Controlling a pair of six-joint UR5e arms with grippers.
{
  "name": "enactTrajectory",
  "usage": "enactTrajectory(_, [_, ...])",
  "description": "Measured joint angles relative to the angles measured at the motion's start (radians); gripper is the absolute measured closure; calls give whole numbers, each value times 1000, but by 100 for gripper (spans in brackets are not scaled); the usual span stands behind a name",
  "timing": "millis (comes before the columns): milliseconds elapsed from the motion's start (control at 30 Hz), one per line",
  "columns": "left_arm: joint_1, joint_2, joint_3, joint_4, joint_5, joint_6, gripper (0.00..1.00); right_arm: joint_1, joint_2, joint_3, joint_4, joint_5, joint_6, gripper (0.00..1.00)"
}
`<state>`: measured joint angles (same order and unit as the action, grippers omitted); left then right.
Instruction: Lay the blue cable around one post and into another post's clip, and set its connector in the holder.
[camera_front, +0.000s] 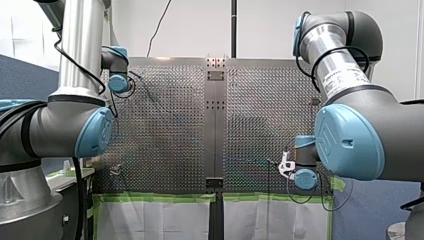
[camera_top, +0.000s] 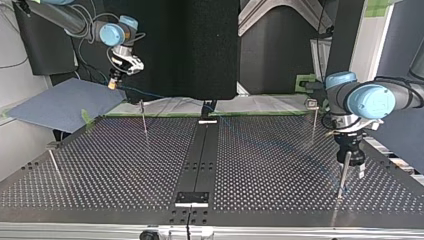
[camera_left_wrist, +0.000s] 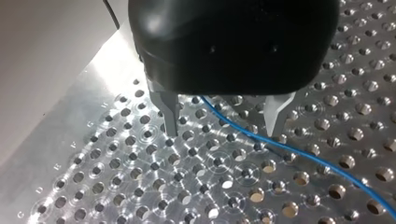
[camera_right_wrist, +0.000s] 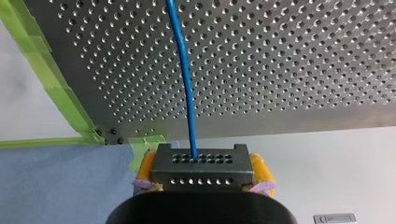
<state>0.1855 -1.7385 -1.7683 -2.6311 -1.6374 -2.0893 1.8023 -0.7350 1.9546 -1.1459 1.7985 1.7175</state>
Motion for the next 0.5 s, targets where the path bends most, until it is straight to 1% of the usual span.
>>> enactTrajectory(133, [1, 0, 0, 0, 0, -2, 10, -2, 0, 15, -24, -12, 3, 100])
enactTrajectory(267, [1, 0, 0, -1, 0, -3, 10, -3, 9, 18, -38, -16, 7, 100])
enactTrajectory(400, [2, 0, 0, -1, 0, -4, 10, -7, 30, 19, -58, -15, 8, 100])
enactTrajectory(500, [3, 0, 0, 0, 0, -5, 10, -16, 50, 19, -74, -12, 13, 100])
